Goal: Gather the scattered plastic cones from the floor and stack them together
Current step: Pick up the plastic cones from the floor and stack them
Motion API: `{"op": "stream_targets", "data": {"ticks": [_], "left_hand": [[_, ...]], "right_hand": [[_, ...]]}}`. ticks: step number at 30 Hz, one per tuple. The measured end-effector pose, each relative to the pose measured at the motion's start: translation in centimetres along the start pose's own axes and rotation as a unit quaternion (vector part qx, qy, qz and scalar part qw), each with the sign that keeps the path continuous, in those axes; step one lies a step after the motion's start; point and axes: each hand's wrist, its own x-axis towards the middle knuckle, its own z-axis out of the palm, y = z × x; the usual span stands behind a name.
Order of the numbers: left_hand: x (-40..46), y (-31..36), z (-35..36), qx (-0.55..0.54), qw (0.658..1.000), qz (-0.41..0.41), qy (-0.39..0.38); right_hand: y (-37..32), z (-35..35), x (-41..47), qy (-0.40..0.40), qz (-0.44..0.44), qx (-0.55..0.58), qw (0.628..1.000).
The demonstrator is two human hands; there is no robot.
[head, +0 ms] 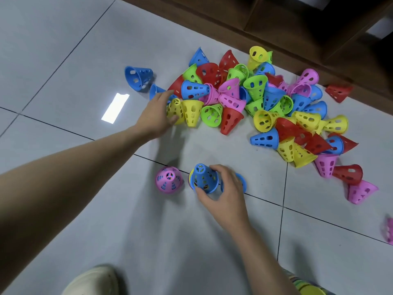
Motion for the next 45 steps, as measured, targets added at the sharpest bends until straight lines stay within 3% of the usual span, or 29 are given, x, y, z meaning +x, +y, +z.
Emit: {"op": "stream_targets", "data": {"ticks": [8,15,18,23,30,34,39,45], "left_hand": [[0.1,-0.2,1.9,0.058,0.998,0.007,0.026],[-10.3,3.1,-1.9,-0.1,0.983,0.07,0.137],[-15.9,3.7,-3.4,-0.096,0.986,0.091,0.102],[-19.8,2.1,-2.9,0.019,0.989,0.149,0.002],[-17.8,0.7,-1.1,0.031,0.99,0.129,-0.053],[-14.4,0.0,-1.5,0.015,0.994,0.111,-0.007],[-7.1,-0.9,-2.1,0.087,0.992,0.075,0.061],[-0.8,-0.4,-1.6,0.171,0.985,-0.003,0.022]], "right_hand": [[1.5,0.1,-2.5,-0.022,-0.068,-0.032,0.997],[2.5,0.7,-2.7,-0.007,-0.108,-0.082,0.991],[3.2,0.7,-3.1,-0.001,-0.129,-0.107,0.986],[4.0,0.7,-4.8,0.011,-0.119,-0.114,0.986],[3.7,0.5,-5.8,0.02,-0.092,-0.124,0.988],[4.5,0.3,-5.8,0.009,-0.093,-0.133,0.987],[5.1,-0.1,-6.2,-0.008,-0.1,-0.144,0.984],[4.5,-0.7,-5.0,-0.017,-0.097,-0.154,0.983]]}}
